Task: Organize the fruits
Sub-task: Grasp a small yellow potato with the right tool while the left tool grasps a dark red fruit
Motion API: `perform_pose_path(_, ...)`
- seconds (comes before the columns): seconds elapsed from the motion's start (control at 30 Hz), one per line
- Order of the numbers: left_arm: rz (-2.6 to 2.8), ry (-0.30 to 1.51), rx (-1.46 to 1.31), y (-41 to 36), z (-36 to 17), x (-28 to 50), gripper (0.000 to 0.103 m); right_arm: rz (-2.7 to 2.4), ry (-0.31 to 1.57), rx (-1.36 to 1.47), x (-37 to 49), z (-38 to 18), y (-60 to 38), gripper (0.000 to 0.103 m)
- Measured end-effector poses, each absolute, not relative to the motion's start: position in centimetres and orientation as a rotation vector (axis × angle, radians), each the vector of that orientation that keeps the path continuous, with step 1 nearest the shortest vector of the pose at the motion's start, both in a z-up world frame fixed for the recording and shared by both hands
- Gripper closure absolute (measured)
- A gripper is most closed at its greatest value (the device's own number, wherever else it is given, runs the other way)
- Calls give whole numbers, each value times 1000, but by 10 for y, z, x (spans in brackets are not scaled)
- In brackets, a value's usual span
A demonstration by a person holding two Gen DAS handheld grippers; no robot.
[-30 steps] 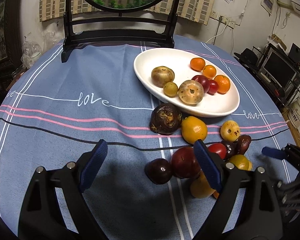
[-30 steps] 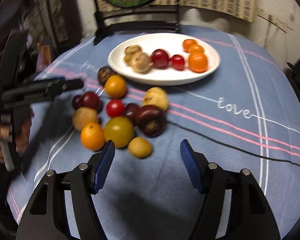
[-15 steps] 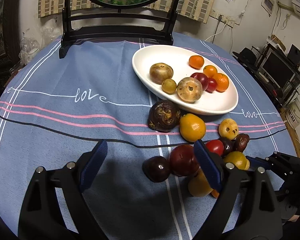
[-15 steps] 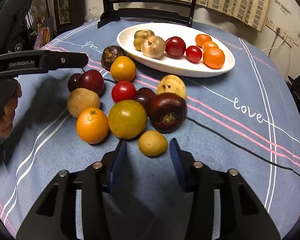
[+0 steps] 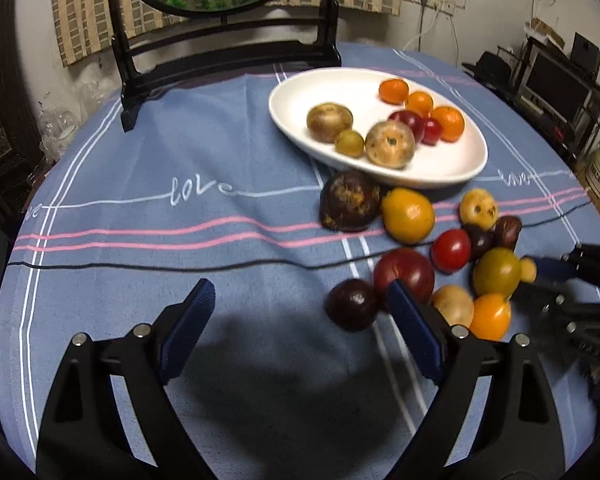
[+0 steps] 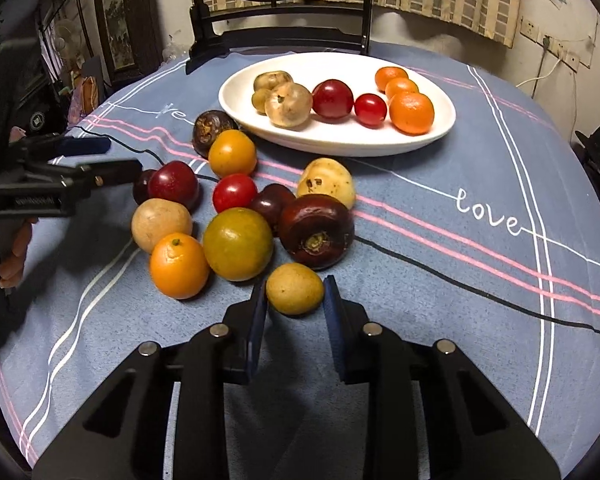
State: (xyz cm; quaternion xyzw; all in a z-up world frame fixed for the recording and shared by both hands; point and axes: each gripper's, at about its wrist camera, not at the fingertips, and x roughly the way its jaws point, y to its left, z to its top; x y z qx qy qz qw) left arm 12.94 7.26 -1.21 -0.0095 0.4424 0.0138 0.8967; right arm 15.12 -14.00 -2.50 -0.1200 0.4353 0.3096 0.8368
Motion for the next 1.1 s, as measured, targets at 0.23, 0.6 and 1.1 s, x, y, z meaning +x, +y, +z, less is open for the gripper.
perform_pose_path(0.23, -24, 935, 83, 55, -23, 124, 15, 650, 919, -245, 151, -24, -143, 74)
perform_pose_path(0.6, -26, 897, 183, 37, -36, 129, 50, 668, 912, -263, 146, -22, -140, 74)
perform_pose_path(1.1, -93, 885, 97, 39, -31, 129, 70, 663, 909, -238, 148, -19, -145, 74)
